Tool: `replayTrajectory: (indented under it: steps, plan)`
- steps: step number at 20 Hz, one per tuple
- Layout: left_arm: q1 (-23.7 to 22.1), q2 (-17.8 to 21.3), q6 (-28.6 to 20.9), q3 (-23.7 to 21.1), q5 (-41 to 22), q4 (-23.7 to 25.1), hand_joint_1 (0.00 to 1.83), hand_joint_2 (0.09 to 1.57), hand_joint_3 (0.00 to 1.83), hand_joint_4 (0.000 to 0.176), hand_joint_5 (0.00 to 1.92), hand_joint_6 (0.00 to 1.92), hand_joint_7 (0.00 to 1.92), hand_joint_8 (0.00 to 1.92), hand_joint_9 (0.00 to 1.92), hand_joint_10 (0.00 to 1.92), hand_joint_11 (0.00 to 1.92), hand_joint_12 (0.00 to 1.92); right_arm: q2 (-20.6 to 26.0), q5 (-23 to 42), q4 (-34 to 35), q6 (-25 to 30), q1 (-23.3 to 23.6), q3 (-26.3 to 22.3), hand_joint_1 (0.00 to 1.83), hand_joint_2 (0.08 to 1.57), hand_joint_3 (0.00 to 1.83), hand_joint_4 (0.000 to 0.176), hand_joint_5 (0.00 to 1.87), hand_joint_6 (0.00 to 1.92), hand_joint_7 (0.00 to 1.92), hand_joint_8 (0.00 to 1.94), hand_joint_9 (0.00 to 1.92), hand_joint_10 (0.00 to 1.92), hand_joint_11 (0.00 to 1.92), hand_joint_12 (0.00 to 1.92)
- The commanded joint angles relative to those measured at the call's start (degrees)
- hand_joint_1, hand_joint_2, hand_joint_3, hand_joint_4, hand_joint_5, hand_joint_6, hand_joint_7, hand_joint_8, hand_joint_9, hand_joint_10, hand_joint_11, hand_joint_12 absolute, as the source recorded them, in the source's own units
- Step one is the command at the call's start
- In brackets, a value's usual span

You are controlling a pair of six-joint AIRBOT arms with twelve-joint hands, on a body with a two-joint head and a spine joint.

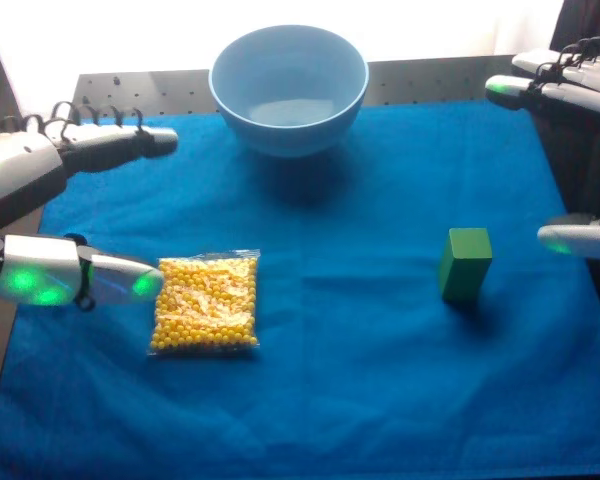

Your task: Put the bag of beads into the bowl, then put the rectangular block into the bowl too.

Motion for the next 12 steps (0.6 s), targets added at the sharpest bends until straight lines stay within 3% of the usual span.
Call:
replayTrajectory:
  steps: [1,3,5,6,7,8,10,11,12]
  plan:
    - [-1.1,0.0,-0.1,0.2,-5.2,0.0,0.62,0.95,0.00,0.047,0.29,0.01,0.24,0.00,0.19,0.01,0.00,0.54,0.2,6.3,2.2,0.2,0.7,0.2,0.61,1.03,0.01,0.166,0.11,0.00,0.02,0.00,0.00,0.00,0.05,0.08]
    - [-2.9,-0.3,-0.1,0.4,-3.1,2.1,0.71,0.94,0.00,0.047,0.30,0.00,0.25,0.00,0.21,0.01,0.00,0.45,0.2,6.3,2.1,0.2,0.7,0.2,0.59,1.03,0.00,0.176,0.10,0.00,0.02,0.00,0.00,0.00,0.04,0.07]
    - [-7.5,-1.8,-0.4,1.2,4.2,8.5,0.80,0.90,0.00,0.059,0.31,0.00,0.22,0.00,0.20,0.00,0.00,0.44,0.2,6.3,2.1,0.2,0.7,0.2,0.56,1.04,0.00,0.176,0.10,0.00,0.02,0.00,0.00,0.00,0.05,0.06]
    - [-9.1,-2.5,-0.4,1.5,6.6,10.6,0.75,0.87,0.00,0.098,0.29,0.00,0.24,0.00,0.25,0.01,0.00,0.71,0.2,6.3,2.1,0.2,0.7,0.2,0.56,1.04,0.00,0.176,0.10,0.00,0.02,0.00,0.00,0.00,0.04,0.06]
    - [-11.5,-4.0,-0.8,2.2,10.8,14.3,0.71,0.87,0.00,0.115,0.27,0.00,0.22,0.00,0.26,0.00,0.00,0.83,0.2,6.3,2.1,0.2,0.7,0.3,0.55,1.05,0.01,0.168,0.10,0.00,0.03,0.00,0.00,0.00,0.05,0.06]
    - [-12.7,-5.1,-1.8,2.8,13.2,17.1,0.75,0.86,0.00,0.125,0.28,0.00,0.22,0.00,0.28,0.01,0.00,0.85,0.2,6.3,2.0,0.2,0.7,0.3,0.54,1.05,0.00,0.174,0.11,0.00,0.03,0.00,0.00,0.00,0.06,0.06]
    - [-13.7,-6.3,-3.8,3.7,15.6,20.5,0.83,0.83,0.00,0.113,0.27,0.00,0.24,0.00,0.30,0.01,0.00,0.78,0.2,6.3,1.9,0.2,0.7,0.4,0.53,1.04,0.00,0.176,0.11,0.00,0.03,0.00,0.01,0.00,0.07,0.06]
    - [-14.1,-6.7,-4.2,4.0,16.5,21.6,0.87,0.80,0.00,0.121,0.26,0.00,0.25,0.00,0.32,0.01,0.00,0.73,0.2,6.3,1.8,0.2,0.7,0.5,0.53,1.03,0.00,0.176,0.11,0.00,0.02,0.00,0.00,0.00,0.07,0.05]
    - [-14.6,-7.2,-4.3,4.2,18.1,22.9,0.92,0.75,0.00,0.087,0.31,0.00,0.29,0.00,0.38,0.01,0.00,0.84,0.2,6.3,1.8,0.2,0.7,0.5,0.55,1.03,0.00,0.176,0.12,0.01,0.03,0.00,0.00,0.00,0.06,0.05]
